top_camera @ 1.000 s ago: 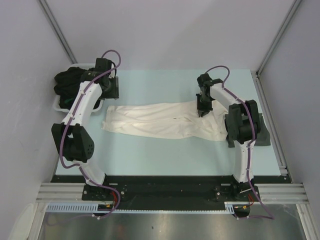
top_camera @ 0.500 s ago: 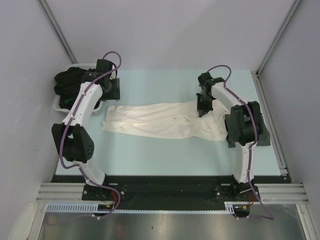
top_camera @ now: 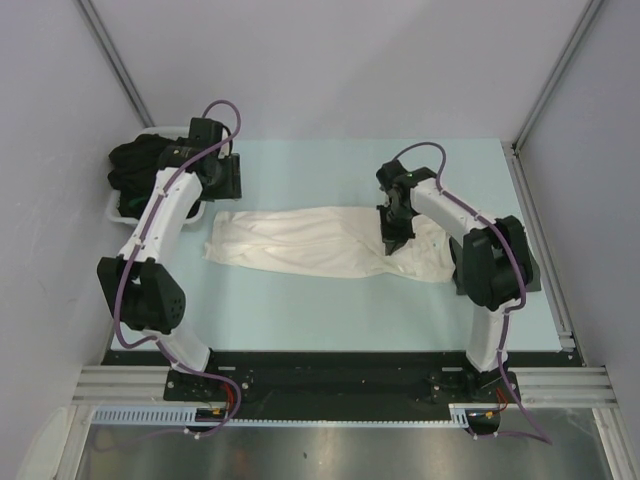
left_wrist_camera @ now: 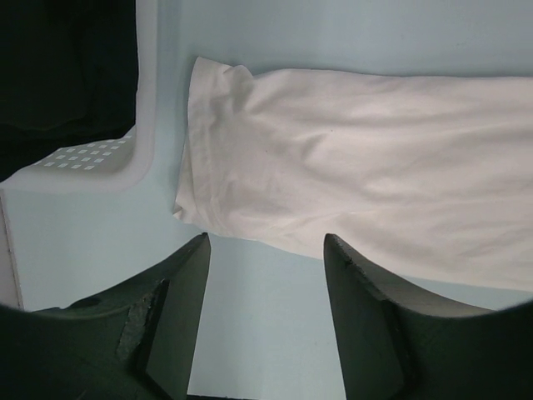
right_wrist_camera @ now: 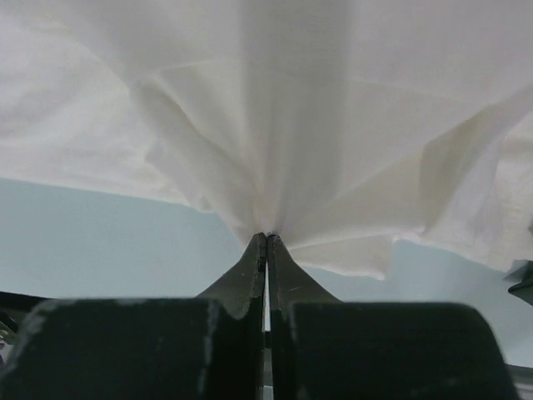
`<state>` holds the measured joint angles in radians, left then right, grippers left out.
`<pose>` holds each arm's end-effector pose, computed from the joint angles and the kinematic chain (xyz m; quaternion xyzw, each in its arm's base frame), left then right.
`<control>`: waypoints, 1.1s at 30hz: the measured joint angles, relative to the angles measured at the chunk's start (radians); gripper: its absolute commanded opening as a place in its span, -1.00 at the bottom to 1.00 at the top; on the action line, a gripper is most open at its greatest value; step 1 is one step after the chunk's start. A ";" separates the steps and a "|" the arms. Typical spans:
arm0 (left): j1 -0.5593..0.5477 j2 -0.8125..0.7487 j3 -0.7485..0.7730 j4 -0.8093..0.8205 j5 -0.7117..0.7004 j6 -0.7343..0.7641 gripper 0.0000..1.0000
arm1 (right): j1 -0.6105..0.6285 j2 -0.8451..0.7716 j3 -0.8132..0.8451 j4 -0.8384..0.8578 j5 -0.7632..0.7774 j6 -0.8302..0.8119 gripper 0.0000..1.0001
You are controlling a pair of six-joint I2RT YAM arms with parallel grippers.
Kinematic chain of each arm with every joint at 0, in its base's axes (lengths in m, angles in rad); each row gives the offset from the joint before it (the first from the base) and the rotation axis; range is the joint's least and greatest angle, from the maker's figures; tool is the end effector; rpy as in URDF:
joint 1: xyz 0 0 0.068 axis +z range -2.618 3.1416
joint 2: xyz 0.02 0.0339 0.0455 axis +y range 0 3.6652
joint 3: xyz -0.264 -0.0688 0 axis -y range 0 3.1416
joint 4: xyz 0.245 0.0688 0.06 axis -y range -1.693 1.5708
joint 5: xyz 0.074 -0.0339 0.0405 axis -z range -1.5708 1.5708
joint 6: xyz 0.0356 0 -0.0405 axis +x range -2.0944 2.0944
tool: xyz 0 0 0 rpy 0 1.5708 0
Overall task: Fold and stack the t-shirts
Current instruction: Fold the other side of the tshirt into a rectangle
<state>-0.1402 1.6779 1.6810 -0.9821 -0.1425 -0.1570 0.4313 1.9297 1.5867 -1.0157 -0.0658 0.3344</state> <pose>0.3512 -0.0445 0.3461 -0.0288 0.9539 0.0243 0.2977 0.3503 0.1638 0.2277 -0.0516 0.9925 0.0699 0.0859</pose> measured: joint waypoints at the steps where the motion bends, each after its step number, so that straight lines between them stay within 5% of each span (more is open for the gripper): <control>1: 0.000 -0.002 0.000 0.000 0.000 0.000 0.25 | 0.012 0.001 -0.018 -0.002 0.001 0.003 -1.00; 9: 0.000 -0.005 0.000 0.000 0.009 0.001 0.28 | 0.063 0.023 -0.036 -0.013 0.032 0.021 -0.52; 20: -0.001 -0.005 0.000 -0.001 0.016 0.008 0.29 | 0.062 0.049 0.037 -0.055 0.159 0.013 -0.32; 33: -0.002 -0.005 0.000 -0.005 0.015 0.008 0.31 | 0.002 0.067 0.099 -0.034 0.264 -0.040 -0.32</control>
<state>-0.1421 1.6726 1.6810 -0.9874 -0.1272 -0.1486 0.4332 1.9968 1.6859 -1.0492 0.1982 0.2939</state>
